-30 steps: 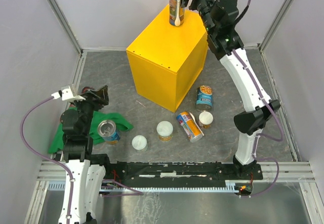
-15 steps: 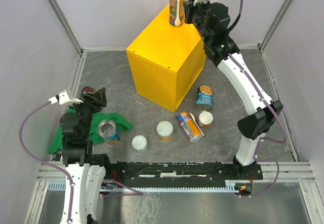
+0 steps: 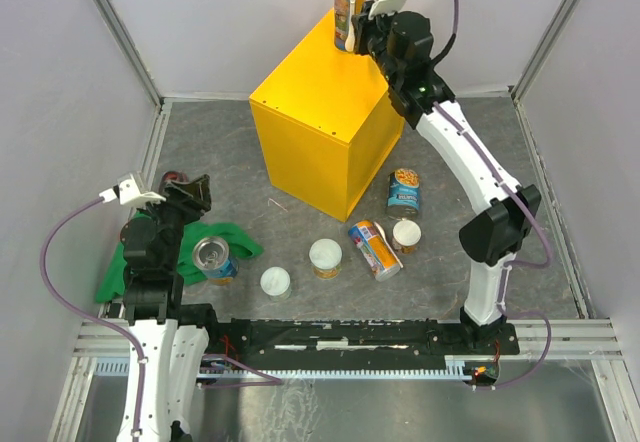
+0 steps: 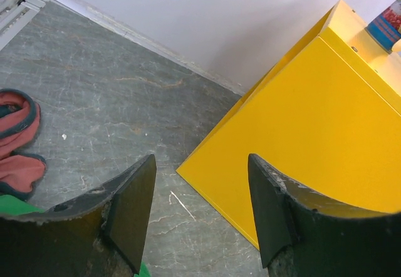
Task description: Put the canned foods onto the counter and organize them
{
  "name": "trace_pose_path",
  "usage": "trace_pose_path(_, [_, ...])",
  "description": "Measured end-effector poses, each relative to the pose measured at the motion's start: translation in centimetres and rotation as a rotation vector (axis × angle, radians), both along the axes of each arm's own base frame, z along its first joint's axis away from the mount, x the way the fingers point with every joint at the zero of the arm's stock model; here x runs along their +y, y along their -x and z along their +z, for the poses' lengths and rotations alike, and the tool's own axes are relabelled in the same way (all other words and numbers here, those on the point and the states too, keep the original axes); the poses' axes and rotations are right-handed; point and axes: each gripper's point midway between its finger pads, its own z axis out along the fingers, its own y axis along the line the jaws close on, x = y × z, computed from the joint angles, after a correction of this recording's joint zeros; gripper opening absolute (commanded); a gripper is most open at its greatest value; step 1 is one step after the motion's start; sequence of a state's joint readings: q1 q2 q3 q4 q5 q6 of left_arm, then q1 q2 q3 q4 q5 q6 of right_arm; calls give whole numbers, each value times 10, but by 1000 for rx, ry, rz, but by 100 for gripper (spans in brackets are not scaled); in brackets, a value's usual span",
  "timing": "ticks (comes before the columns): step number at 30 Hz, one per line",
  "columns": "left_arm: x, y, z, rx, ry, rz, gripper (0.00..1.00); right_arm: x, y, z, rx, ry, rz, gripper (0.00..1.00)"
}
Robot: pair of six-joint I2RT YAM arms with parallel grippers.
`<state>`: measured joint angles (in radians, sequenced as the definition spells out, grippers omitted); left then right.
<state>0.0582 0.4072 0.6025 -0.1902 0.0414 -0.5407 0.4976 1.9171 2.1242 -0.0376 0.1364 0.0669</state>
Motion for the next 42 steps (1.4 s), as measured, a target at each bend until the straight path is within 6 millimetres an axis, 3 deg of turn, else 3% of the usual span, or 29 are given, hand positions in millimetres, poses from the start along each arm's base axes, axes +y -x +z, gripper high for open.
trace_pose_path(5, [2, -2, -2, 10, 1, 8, 66, 9, -16, -25, 39, 12, 1, 5])
trace_pose_path(22, [3, -11, -13, 54, 2, 15, 66, 7, -39, -30, 35, -19, -11, 7])
trace_pose_path(25, [3, -11, -14, 59, 3, 14, 66, 8, -39, -30, 36, -19, -1, 11])
trace_pose_path(29, [3, -11, -13, 56, 3, 14, 66, 14, -36, -30, 35, -12, 12, 25])
trace_pose_path(34, [3, -9, -9, 44, 2, 13, 66, 26, -17, -32, 53, 20, 35, 47])
trace_pose_path(38, [2, -6, -1, 26, 3, 13, 66, 28, 5, -30, 70, 32, 46, 56])
trace_pose_path(39, [2, -5, 1, 25, 6, 12, 66, 27, 25, -22, 72, 33, 57, 58])
trace_pose_path(42, [1, -3, 5, 20, 27, 10, 66, 14, 54, -10, 78, 28, 49, 64])
